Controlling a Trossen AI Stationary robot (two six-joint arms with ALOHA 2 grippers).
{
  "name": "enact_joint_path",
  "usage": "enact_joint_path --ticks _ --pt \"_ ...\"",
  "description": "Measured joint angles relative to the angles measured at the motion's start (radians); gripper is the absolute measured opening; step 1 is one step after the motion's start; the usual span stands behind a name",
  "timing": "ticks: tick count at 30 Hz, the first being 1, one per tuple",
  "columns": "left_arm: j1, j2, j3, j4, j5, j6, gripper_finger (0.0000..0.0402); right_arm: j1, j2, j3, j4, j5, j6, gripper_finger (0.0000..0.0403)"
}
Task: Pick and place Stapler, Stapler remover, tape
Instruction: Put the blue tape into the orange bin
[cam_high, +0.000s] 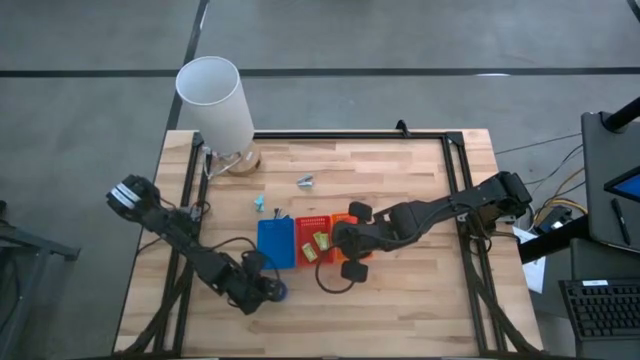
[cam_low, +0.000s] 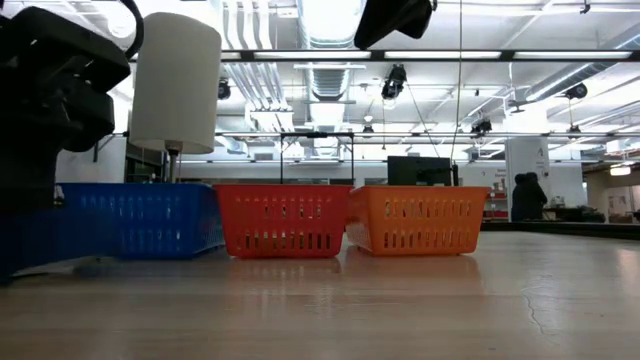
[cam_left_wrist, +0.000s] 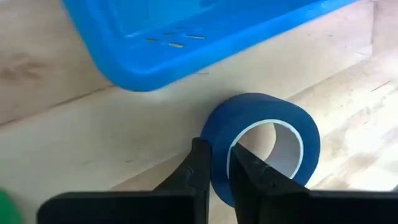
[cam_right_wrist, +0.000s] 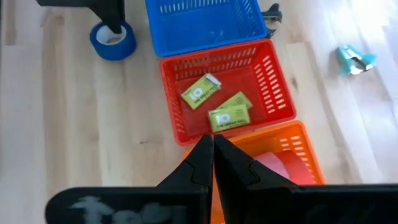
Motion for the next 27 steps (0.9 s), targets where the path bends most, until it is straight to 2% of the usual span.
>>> enact_joint_path --ticks 8,14,20,24,27 --pt "0.001 -0.063 0.069 0.055 -0.137 0.081 0.0051 0.000 -0.002 0.091 0.010 -0.067 0.072 0.0008" --pt "0.023 -0.136 0.135 0.052 -0.414 0.182 0.0037 -0.009 -0.002 0.205 0.021 -0.051 0.155 0.0008" --pt "0.065 -0.203 0.170 0.052 -0.654 0.385 0.0050 -0.017 -0.002 0.287 0.094 -0.012 0.217 0.0008" --pt "0.088 -0.233 0.181 0.051 -0.736 0.501 0.0046 -0.018 0.000 0.302 0.104 0.003 0.269 0.0010" --pt "0.095 -0.256 0.188 0.052 -0.769 0.585 0.0044 -0.026 0.000 0.299 0.098 0.005 0.304 0.0027"
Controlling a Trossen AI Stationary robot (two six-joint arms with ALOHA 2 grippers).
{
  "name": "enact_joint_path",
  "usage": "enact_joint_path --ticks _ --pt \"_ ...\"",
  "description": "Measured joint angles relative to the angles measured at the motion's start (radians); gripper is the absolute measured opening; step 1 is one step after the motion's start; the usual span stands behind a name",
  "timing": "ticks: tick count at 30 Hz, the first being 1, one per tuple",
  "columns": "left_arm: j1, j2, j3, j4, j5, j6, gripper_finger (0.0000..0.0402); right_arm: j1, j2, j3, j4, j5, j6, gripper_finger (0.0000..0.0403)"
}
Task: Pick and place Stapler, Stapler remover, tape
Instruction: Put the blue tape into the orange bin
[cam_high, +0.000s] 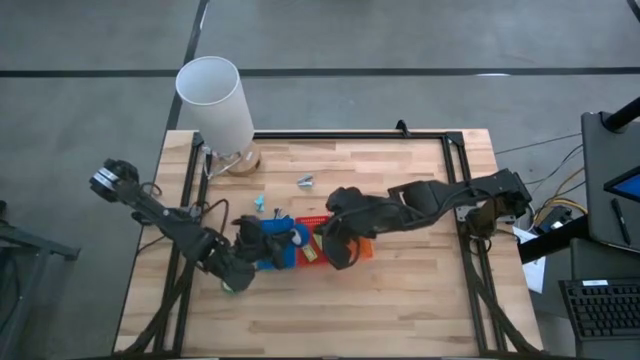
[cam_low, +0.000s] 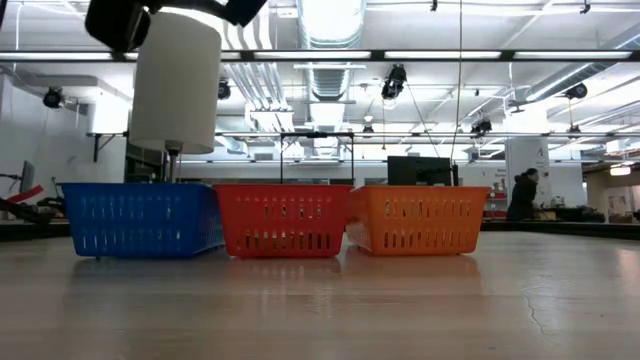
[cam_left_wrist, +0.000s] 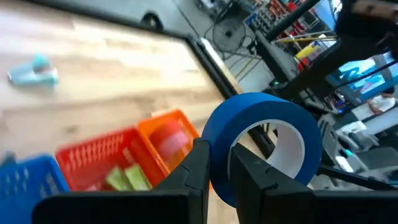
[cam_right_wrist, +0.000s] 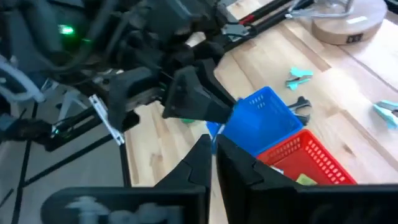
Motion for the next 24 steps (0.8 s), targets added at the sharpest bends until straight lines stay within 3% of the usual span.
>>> enact_joint_path --ticks 7,14,19,24 --pt "0.023 -0.038 0.036 0.001 -0.024 0.197 0.0049 -0.026 0.001 -0.042 0.004 -0.007 0.141 0.0128" --pt "0.045 -0.047 0.078 0.002 -0.029 0.339 0.0048 -0.032 0.002 -0.055 0.135 -0.001 0.137 0.0231" --pt "0.056 -0.047 0.102 0.000 -0.028 0.399 0.0050 -0.041 0.008 -0.055 0.148 0.044 0.141 0.0260" --pt "0.056 -0.047 0.120 0.001 -0.024 0.440 0.0048 -0.046 0.012 -0.062 0.151 0.047 0.144 0.0255"
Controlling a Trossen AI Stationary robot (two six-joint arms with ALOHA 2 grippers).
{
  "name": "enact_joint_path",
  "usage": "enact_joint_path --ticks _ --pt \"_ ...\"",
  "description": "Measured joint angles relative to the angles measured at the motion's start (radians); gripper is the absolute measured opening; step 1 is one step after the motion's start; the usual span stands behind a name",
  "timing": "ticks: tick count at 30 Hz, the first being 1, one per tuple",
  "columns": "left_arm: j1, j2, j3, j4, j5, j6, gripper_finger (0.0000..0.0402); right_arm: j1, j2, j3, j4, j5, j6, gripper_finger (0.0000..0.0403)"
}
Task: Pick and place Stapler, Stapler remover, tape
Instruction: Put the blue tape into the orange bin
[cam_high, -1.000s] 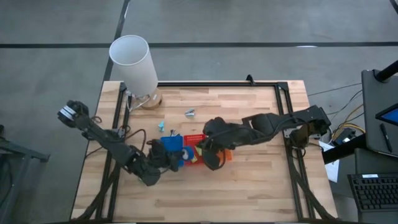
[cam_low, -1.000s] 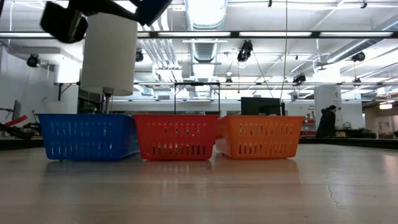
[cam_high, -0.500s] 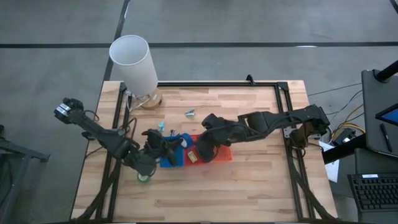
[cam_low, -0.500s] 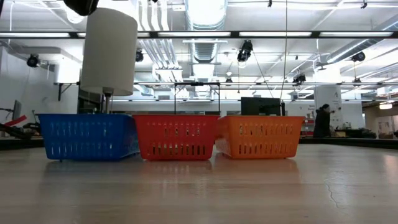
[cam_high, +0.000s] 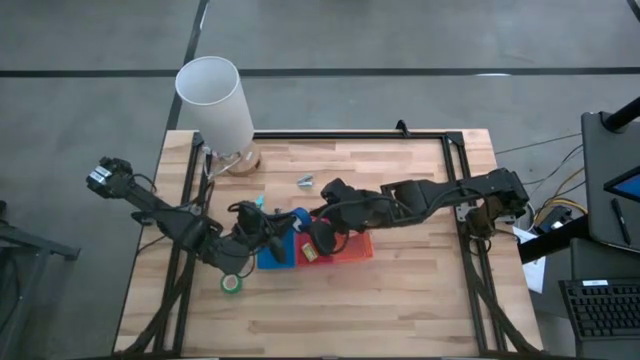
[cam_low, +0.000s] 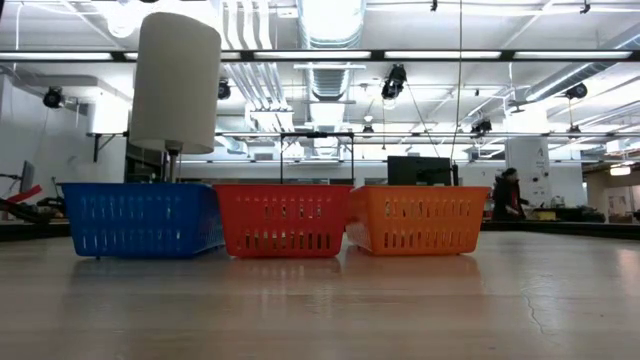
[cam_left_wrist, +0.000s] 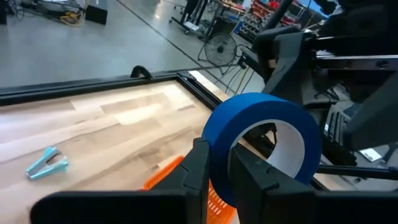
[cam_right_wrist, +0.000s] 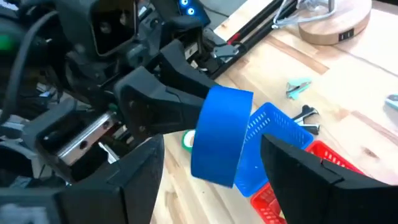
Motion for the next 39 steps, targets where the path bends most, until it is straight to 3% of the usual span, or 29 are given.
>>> enact_joint_path --ticks 5,17,23,30,34,39 --pt "0.000 -0.002 0.003 -0.001 0.005 0.017 0.0053 -0.008 0.001 0.000 0.000 0.000 0.000 0.0222" --pt "0.002 -0.007 0.009 -0.003 0.005 0.044 0.0068 -0.017 0.001 0.000 -0.002 -0.008 -0.098 0.0098" --pt "0.004 -0.021 0.009 -0.017 0.056 0.068 0.0085 -0.024 -0.003 0.000 -0.052 -0.053 -0.178 0.0103" --pt "0.002 -0.064 0.010 -0.041 0.133 0.162 0.0100 -0.024 -0.017 0.000 -0.325 -0.149 -0.316 0.0105" --pt "0.001 -0.086 0.010 -0.043 0.135 0.172 0.0103 -0.024 -0.018 -0.009 -0.468 -0.191 -0.444 0.0105" --pt "0.002 -0.097 0.010 -0.045 0.135 0.173 0.0103 -0.025 -0.016 -0.065 -0.505 -0.223 -0.670 0.0109"
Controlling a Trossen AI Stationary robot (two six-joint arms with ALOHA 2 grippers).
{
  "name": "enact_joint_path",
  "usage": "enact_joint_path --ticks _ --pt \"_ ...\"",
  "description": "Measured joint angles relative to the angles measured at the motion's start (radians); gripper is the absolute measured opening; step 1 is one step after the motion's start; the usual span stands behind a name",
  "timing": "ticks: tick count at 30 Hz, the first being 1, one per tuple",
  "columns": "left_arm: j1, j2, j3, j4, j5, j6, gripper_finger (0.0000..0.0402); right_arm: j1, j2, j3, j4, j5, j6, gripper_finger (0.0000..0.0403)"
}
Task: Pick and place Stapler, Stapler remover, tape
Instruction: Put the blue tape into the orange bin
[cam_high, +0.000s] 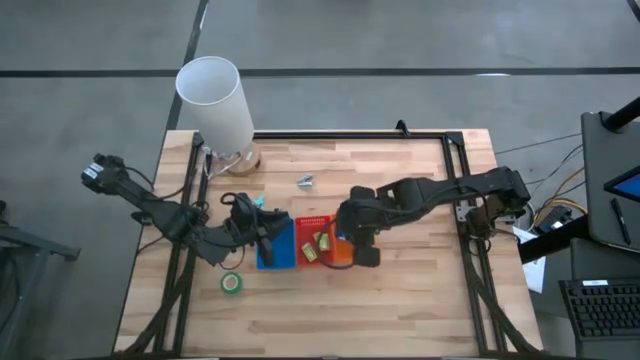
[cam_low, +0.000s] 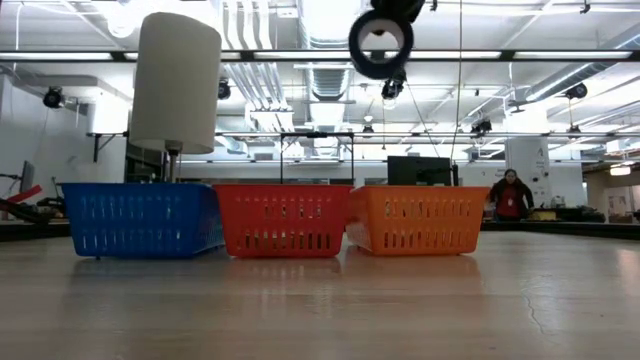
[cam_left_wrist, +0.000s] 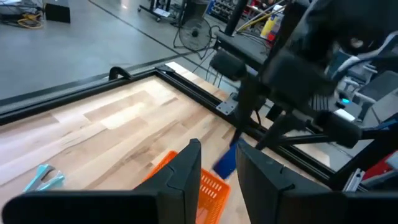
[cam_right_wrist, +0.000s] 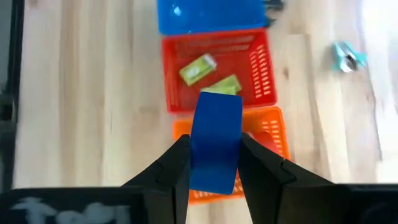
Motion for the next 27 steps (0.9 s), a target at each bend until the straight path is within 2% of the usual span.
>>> enact_joint_path --ticks 4,9,17,27 --pt "0.000 -0.001 0.000 -0.003 0.000 0.000 0.0104 0.001 0.009 -0.071 0.036 -0.047 -0.112 0.0107" --pt "0.000 -0.001 0.000 -0.003 0.000 -0.003 0.0104 0.000 0.012 -0.201 0.093 -0.049 -0.192 0.0107" --pt "0.000 -0.001 -0.001 -0.001 0.000 -0.006 0.0104 -0.005 0.015 -0.359 0.193 -0.033 -0.251 0.0108" --pt "0.000 -0.001 -0.001 -0.001 0.000 -0.018 0.0104 -0.022 0.016 -0.469 0.332 -0.012 -0.292 0.0109"
